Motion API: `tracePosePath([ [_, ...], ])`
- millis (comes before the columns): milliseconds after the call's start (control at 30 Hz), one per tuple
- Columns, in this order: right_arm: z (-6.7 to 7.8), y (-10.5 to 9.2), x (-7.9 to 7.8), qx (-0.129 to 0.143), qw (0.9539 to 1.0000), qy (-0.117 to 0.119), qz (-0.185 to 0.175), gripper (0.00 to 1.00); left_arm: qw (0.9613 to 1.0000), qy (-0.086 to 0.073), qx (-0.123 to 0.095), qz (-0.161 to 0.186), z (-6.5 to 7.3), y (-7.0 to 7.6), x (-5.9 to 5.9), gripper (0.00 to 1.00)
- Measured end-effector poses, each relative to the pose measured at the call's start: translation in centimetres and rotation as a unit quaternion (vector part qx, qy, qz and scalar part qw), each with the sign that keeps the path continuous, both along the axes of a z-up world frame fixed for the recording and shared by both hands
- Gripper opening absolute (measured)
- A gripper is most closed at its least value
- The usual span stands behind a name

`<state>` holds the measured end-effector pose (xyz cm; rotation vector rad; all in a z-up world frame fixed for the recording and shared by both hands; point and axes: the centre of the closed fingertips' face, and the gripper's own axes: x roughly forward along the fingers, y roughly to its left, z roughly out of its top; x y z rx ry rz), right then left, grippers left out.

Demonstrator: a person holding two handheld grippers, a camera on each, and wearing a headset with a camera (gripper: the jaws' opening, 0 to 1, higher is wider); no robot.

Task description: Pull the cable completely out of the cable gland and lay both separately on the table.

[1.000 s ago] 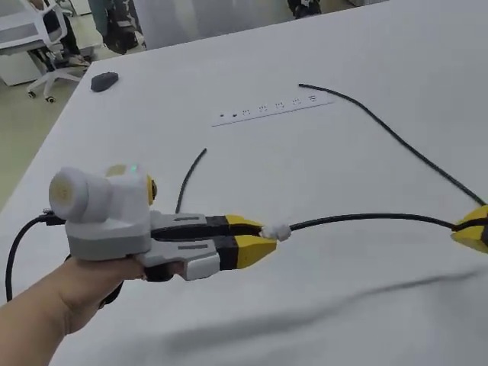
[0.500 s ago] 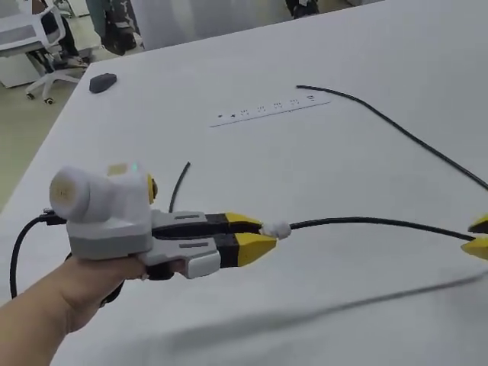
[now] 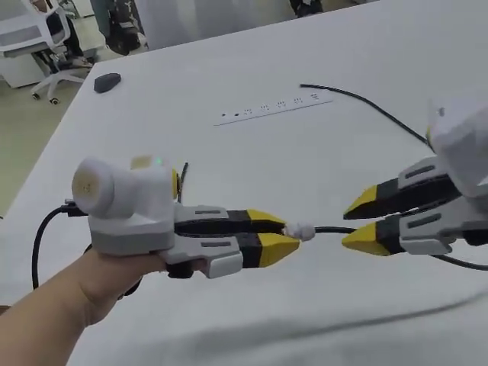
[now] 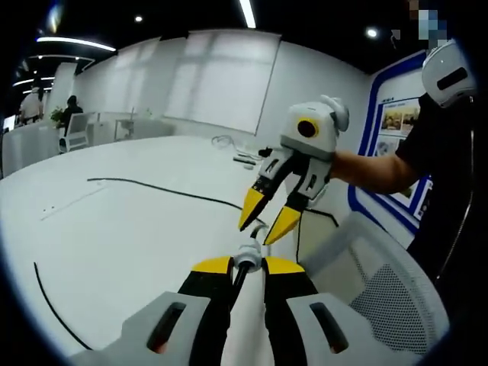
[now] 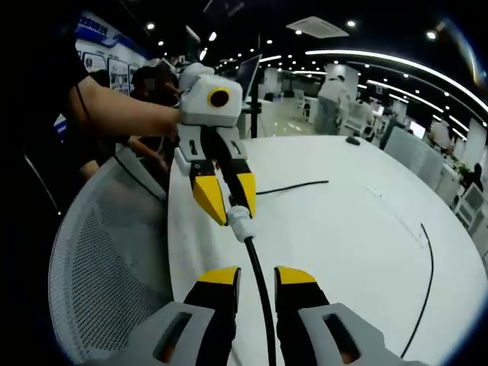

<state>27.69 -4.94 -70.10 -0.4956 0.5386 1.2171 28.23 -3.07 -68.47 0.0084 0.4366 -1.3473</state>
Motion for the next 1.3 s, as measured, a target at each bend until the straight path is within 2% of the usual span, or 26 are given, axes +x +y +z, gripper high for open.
tracePosePath([
  [67, -0.1, 0.5, -0.1, -0.006, 1.0000, -0.001, 0.008, 0.07, 1.0000, -0.006, -0.001, -0.007, 0.3, -0.3, -0.3, 0.14],
  [133, 0.2, 1.0, -0.1, -0.007, 0.9996, -0.017, 0.022, 0.01, 0.9997, -0.015, 0.012, -0.018, 0.0, -0.5, -0.6, 0.14],
  [200, -0.3, 0.9, -0.2, -0.028, 0.9989, -0.021, 0.032, 0.00, 0.9994, -0.021, 0.020, -0.017, -0.2, -0.4, -0.5, 0.14],
  [333, -0.8, 0.8, -0.5, -0.032, 0.9985, -0.020, 0.040, 0.00, 0.9992, -0.021, 0.028, -0.021, -0.7, -0.3, -0.8, 0.14],
  [400, -0.9, 0.6, -0.5, -0.025, 0.9992, -0.011, 0.029, 0.00, 0.9992, -0.021, 0.028, -0.021, -0.8, -0.5, -0.8, 0.14],
  [433, -1.0, 0.4, -0.4, -0.015, 0.9998, 0.009, 0.003, 0.00, 0.9990, -0.027, 0.028, -0.020, -0.9, -0.5, -0.8, 0.14],
  [467, -1.0, 0.1, -0.2, -0.011, 0.9998, 0.014, -0.010, 0.00, 0.9986, -0.039, 0.029, -0.020, -0.9, -0.7, -0.7, 0.14],
  [500, -1.1, -0.3, -0.1, -0.018, 0.9997, 0.013, -0.013, 0.00, 0.9985, -0.041, 0.031, -0.018, -0.9, -0.7, -0.6, 0.14],
  [567, -1.7, -2.3, 0.6, -0.043, 0.9981, 0.005, -0.044, 0.00, 0.9982, -0.045, 0.039, -0.005, -1.1, -0.1, 0.0, 0.14],
  [667, -2.4, -5.6, 1.5, -0.039, 0.9940, 0.023, -0.100, 0.00, 0.9984, -0.041, 0.038, 0.011, -1.2, 1.1, 0.6, 0.14],
  [733, -3.7, -9.4, 2.3, -0.067, 0.9875, 0.024, -0.141, 0.00, 0.9982, -0.040, 0.039, 0.024, -1.2, 2.0, 0.9, 0.14],
  [767, -4.1, -10.5, 2.4, -0.071, 0.9855, 0.028, -0.151, 0.00, 0.9981, -0.041, 0.035, 0.029, -1.0, 2.3, 1.1, 0.14],
  [800, -4.7, -11.8, 2.3, -0.060, 0.9828, 0.048, -0.168, 0.00, 0.9980, -0.043, 0.032, 0.034, -1.0, 2.6, 1.2, 0.14],
  [833, -4.9, -12.2, 2.3, -0.057, 0.9819, 0.053, -0.173, 0.00, 0.9975, -0.048, 0.032, 0.041, -0.9, 2.9, 1.4, 0.14],
  [867, -5.4, -13.5, 2.5, -0.052, 0.9783, 0.059, -0.192, 0.00, 0.9973, -0.052, 0.033, 0.041, -0.9, 3.0, 1.4, 0.14],
  [900, -5.9, -14.4, 2.6, -0.057, 0.9760, 0.059, -0.201, 0.00, 0.9968, -0.056, 0.033, 0.046, -0.8, 3.1, 1.6, 0.14],
  [1000, -7.9, -17.1, 2.5, -0.089, 0.9700, 0.061, -0.218, 0.00, 0.9965, -0.057, 0.035, 0.050, -0.8, 3.3, 1.8, 0.14],
  [1100, -9.3, -18.4, 2.2, -0.100, 0.9667, 0.068, -0.226, 0.00, 0.9964, -0.054, 0.041, 0.051, -1.1, 3.5, 1.8, 0.14],
  [1167, -9.6, -18.5, 2.0, -0.096, 0.9666, 0.071, -0.227, 0.00, 0.9968, -0.048, 0.041, 0.048, -1.1, 3.4, 1.6, 0.14],
  [1233, -9.5, -18.1, 2.0, -0.090, 0.9667, 0.075, -0.228, 0.00, 0.9967, -0.050, 0.045, 0.047, -1.3, 3.4, 1.6, 0.14],
  [1300, -9.7, -18.1, 2.0, -0.102, 0.9657, 0.074, -0.227, 0.00, 0.9968, -0.046, 0.044, 0.047, -1.3, 3.3, 1.6, 0.14],
])
